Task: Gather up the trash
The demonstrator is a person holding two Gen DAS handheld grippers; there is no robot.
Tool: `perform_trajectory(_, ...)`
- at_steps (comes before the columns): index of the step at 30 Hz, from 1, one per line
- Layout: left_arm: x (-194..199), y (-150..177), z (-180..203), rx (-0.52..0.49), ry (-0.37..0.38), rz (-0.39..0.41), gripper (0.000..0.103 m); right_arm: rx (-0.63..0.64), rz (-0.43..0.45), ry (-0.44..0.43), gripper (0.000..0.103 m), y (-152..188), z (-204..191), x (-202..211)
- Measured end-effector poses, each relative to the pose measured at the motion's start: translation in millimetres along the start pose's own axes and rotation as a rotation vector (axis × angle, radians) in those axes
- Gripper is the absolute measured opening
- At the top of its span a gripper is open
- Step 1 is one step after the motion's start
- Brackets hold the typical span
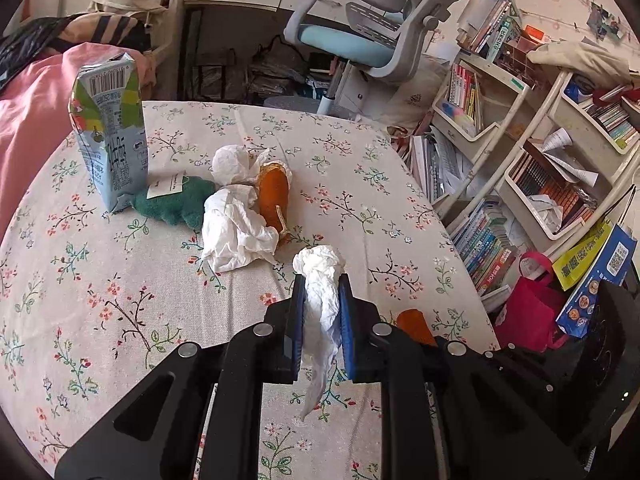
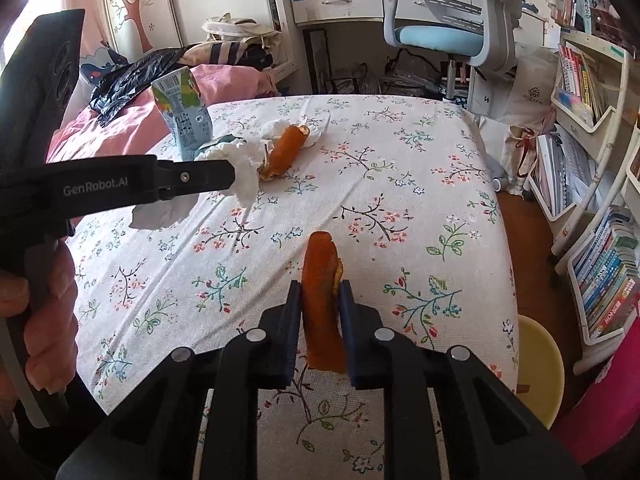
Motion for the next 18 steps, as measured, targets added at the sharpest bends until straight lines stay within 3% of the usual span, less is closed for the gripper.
perform_trajectory(18,-4,-3,16,-0.067,-0.033,0.003,0.015,-0.022,0.036,-0.013,0.02,-3,10,12)
Point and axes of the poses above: each gripper's, at about its wrist camera, not at the fingertips, and x roughly against the way its jaws point, z to its right, y to its underside, the point moved 5 cm from there along -x, roughly the way its jaws point, and after that the axes turned 13 degrees about -x, right-handed, at the moved point
